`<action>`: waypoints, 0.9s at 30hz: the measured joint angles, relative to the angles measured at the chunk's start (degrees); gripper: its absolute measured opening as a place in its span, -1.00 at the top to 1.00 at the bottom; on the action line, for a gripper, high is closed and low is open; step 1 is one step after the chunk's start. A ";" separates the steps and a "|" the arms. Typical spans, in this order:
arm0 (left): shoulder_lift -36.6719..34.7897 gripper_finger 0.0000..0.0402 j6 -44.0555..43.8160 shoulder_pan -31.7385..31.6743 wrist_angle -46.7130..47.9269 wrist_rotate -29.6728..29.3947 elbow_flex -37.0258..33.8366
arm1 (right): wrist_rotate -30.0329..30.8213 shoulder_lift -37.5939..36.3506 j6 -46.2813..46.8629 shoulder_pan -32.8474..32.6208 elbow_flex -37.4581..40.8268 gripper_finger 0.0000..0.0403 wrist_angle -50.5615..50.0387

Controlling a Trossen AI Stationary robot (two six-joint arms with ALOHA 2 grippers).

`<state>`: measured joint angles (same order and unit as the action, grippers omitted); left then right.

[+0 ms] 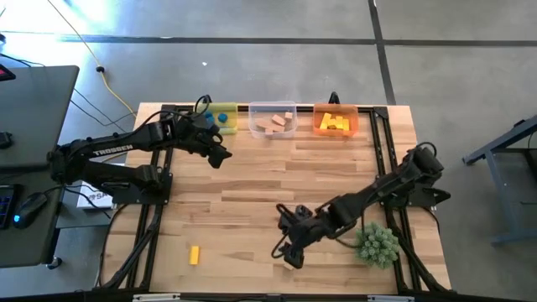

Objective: Sort & place blocks by color
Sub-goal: Put the light brown block into the transparent bin

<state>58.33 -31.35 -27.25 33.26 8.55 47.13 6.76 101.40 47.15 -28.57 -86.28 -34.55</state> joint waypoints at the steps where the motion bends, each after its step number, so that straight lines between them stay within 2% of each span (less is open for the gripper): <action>1: 0.00 0.02 0.00 0.00 0.04 -0.26 0.00 | -0.19 0.64 0.86 -0.28 0.00 -0.27 -0.25; 6: 0.00 0.02 0.00 -0.02 0.01 -0.46 0.00 | -0.47 2.80 6.36 -1.50 0.00 -0.32 -1.10; 13: 0.00 0.02 0.00 -0.02 0.02 -0.46 0.00 | -5.16 6.49 15.52 -1.60 0.00 -0.33 -2.56; 22: 0.00 0.02 0.00 -0.02 0.00 -0.76 0.00 | -13.03 11.88 18.82 -1.91 0.00 -0.33 -2.52; 27: 0.00 0.02 0.01 -0.02 0.00 -1.28 0.00 | -13.43 13.66 20.00 -2.17 0.00 -0.33 -1.65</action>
<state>58.33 -31.35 -27.27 33.26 7.27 47.13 -6.68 115.05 67.16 -30.73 -86.28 -36.21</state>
